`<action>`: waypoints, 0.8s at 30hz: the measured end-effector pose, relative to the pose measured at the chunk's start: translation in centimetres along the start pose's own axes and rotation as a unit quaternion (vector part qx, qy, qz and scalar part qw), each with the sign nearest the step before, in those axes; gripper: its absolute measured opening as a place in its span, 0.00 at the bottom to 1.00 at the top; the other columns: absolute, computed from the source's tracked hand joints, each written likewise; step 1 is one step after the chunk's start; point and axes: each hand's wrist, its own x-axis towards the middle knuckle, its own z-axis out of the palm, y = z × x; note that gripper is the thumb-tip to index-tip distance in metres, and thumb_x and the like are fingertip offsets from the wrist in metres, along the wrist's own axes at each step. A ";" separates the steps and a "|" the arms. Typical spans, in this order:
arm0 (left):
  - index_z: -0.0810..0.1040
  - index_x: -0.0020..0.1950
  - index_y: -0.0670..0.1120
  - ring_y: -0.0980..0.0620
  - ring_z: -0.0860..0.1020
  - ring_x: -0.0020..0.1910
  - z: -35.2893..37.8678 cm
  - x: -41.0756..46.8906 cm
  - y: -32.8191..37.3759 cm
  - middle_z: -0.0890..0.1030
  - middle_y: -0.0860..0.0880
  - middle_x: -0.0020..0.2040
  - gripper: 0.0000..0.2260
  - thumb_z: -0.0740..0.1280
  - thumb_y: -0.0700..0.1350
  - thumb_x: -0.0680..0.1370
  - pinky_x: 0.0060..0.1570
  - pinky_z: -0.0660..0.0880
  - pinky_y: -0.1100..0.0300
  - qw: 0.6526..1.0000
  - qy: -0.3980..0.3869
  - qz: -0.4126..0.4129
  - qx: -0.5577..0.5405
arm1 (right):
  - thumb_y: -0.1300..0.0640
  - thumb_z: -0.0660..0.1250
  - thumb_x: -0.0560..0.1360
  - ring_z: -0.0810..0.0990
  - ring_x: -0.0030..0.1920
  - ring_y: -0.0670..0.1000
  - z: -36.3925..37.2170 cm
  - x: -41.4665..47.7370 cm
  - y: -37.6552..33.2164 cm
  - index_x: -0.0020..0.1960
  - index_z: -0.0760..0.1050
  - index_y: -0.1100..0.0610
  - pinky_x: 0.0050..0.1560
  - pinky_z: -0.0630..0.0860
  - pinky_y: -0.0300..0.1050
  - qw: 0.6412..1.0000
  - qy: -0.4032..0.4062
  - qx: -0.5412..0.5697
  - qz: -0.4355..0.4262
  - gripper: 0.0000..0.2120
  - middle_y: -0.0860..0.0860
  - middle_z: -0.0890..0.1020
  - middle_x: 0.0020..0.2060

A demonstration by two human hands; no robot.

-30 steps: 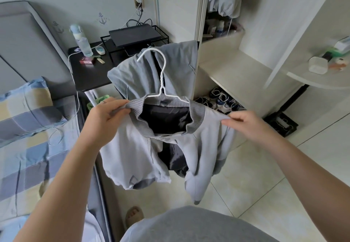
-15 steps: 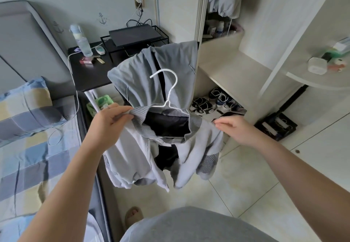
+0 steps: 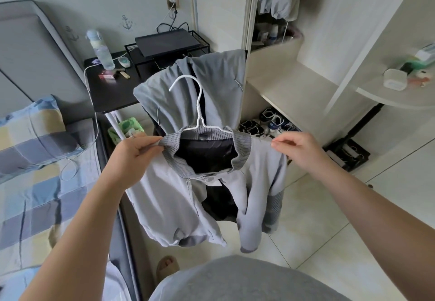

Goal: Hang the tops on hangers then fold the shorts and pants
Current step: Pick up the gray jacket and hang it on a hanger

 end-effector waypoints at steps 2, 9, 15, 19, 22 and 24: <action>0.79 0.44 0.75 0.56 0.73 0.37 -0.1 0.0 0.5 0.78 0.53 0.40 0.28 0.71 0.36 0.78 0.41 0.67 0.73 1.000 -0.011 0.006 -0.006 | 0.58 0.71 0.76 0.73 0.34 0.45 -0.3 0.2 -0.2 0.36 0.82 0.47 0.40 0.70 0.42 0.999 -0.007 0.040 0.033 0.11 0.42 0.77 0.29; 0.83 0.46 0.59 0.54 0.71 0.35 0.6 0.6 0.9 0.73 0.50 0.37 0.15 0.69 0.38 0.79 0.38 0.66 0.63 0.996 -0.071 0.020 0.048 | 0.61 0.67 0.79 0.71 0.32 0.40 -1.4 1.1 -3.1 0.38 0.77 0.48 0.38 0.68 0.34 0.995 0.090 -0.010 -0.031 0.14 0.39 0.75 0.28; 0.80 0.43 0.65 0.63 0.71 0.34 1.5 0.8 1.9 0.76 0.53 0.37 0.18 0.69 0.39 0.79 0.36 0.66 0.71 1.000 0.023 0.002 -0.015 | 0.56 0.68 0.75 0.76 0.40 0.40 -2.7 -0.1 -7.2 0.41 0.79 0.46 0.45 0.70 0.32 0.984 0.055 0.006 -0.169 0.07 0.39 0.79 0.36; 0.81 0.45 0.68 0.66 0.72 0.38 0.5 1.0 2.5 0.78 0.57 0.39 0.18 0.69 0.40 0.78 0.40 0.66 0.75 0.994 0.044 0.022 -0.102 | 0.55 0.73 0.74 0.76 0.58 0.42 -3.2 -0.3 -6.4 0.58 0.75 0.47 0.61 0.67 0.30 0.983 0.089 -0.060 -0.150 0.14 0.41 0.78 0.54; 0.82 0.47 0.68 0.62 0.72 0.39 0.5 1.4 3.2 0.77 0.52 0.40 0.20 0.70 0.38 0.78 0.42 0.67 0.71 0.991 0.024 0.039 -0.123 | 0.60 0.72 0.76 0.79 0.57 0.47 -2.8 -0.4 -5.6 0.60 0.78 0.52 0.60 0.72 0.37 0.989 0.027 -0.105 -0.103 0.14 0.50 0.82 0.55; 0.83 0.47 0.66 0.59 0.73 0.40 0.7 1.6 3.5 0.78 0.52 0.40 0.21 0.70 0.36 0.78 0.42 0.68 0.69 0.990 0.017 0.036 -0.134 | 0.60 0.68 0.79 0.80 0.48 0.52 -2.6 -0.5 -5.2 0.53 0.81 0.55 0.53 0.74 0.46 0.987 0.012 -0.129 -0.098 0.04 0.52 0.84 0.45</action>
